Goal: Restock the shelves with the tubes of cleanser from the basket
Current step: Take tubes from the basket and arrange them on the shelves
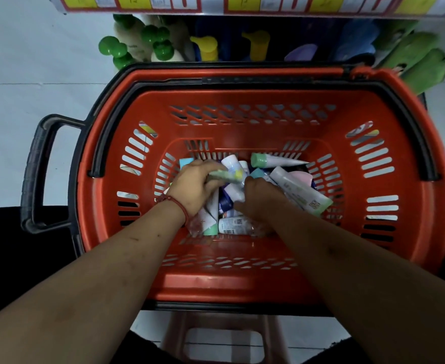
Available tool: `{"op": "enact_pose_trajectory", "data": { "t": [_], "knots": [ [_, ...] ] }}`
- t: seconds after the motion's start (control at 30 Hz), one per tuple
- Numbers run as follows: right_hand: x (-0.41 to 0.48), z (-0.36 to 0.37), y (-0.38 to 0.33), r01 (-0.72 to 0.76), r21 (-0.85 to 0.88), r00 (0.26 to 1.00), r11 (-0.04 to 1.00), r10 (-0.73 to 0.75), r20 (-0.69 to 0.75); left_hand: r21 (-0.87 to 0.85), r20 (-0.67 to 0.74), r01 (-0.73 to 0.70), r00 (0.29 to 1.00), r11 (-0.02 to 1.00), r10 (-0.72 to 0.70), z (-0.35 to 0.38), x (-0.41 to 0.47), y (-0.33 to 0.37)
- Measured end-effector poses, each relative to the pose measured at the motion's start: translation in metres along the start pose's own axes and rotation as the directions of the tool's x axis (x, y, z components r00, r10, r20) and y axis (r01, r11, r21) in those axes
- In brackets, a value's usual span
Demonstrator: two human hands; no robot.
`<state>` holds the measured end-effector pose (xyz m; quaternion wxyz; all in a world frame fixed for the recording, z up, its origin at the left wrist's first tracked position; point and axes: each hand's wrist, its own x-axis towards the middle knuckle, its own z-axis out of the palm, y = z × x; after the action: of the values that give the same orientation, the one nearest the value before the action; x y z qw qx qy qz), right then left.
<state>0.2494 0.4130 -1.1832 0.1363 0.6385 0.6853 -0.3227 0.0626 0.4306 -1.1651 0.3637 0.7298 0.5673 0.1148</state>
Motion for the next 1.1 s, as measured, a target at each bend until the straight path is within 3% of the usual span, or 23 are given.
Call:
{"op": "enact_pose_trajectory", "data": {
  "t": [0.1, 0.23, 0.33, 0.43, 0.53, 0.6, 0.67, 0.7, 0.83, 0.93, 1.0, 1.1],
  "knots": [
    [0.002, 0.002, 0.001, -0.002, 0.046, 1.0, 0.999, 0.003, -0.006, -0.122, -0.134, 0.128, 0.98, 0.984, -0.144, -0.005, 0.003, 0.0],
    [0.002, 0.007, 0.0, -0.017, 0.044, 0.996, 0.999, 0.013, 0.089, -0.362, -0.207, 0.277, 0.907, 0.89, -0.366, -0.014, 0.005, -0.001],
    [0.0, 0.006, 0.001, -0.028, 0.11, 0.997, 0.994, 0.02, 0.074, -0.582, -0.088, 0.326, 0.885, 0.745, -0.457, -0.021, 0.004, 0.0],
    [-0.003, -0.001, 0.008, -0.104, 0.272, 0.993, 0.957, 0.084, 0.084, -0.733, -0.007, 0.302, 0.893, 0.61, -0.45, -0.026, -0.001, 0.011],
    [-0.014, -0.016, 0.014, -0.208, 0.57, 0.977, 0.795, 0.193, 0.087, -0.842, 0.012, 0.266, 0.879, 0.469, -0.477, -0.032, -0.002, 0.023],
    [-0.024, -0.029, 0.015, -0.231, 0.783, 0.967, 0.578, 0.222, 0.121, -0.886, 0.05, 0.255, 0.883, 0.388, -0.467, -0.036, -0.002, 0.03],
    [-0.034, -0.044, 0.015, -0.234, 0.921, 0.969, 0.311, 0.156, 0.193, -0.906, 0.067, 0.243, 0.891, 0.346, -0.45, -0.041, -0.003, 0.041],
    [-0.039, -0.051, 0.016, -0.212, 0.95, 0.975, 0.231, 0.111, 0.191, -0.915, 0.07, 0.235, 0.893, 0.327, -0.445, -0.042, -0.003, 0.046],
    [-0.06, -0.072, 0.013, -0.148, 0.988, 0.989, 0.048, 0.023, 0.147, -0.921, 0.13, 0.29, 0.859, 0.261, -0.496, -0.047, -0.005, 0.067],
    [-0.08, -0.085, 0.009, -0.115, 0.992, 0.992, -0.058, 0.038, 0.117, -0.892, 0.295, 0.422, 0.814, 0.16, -0.5, -0.054, -0.015, 0.082],
    [-0.092, -0.095, 0.007, -0.07, 0.994, 0.995, -0.085, 0.062, 0.075, -0.874, 0.39, 0.476, 0.807, 0.097, -0.443, -0.058, -0.021, 0.09],
    [-0.106, -0.102, 0.008, -0.004, 0.997, 0.995, -0.074, 0.103, 0.012, -0.896, 0.394, 0.44, 0.842, 0.049, -0.368, -0.068, -0.033, 0.102]
  ]
}}
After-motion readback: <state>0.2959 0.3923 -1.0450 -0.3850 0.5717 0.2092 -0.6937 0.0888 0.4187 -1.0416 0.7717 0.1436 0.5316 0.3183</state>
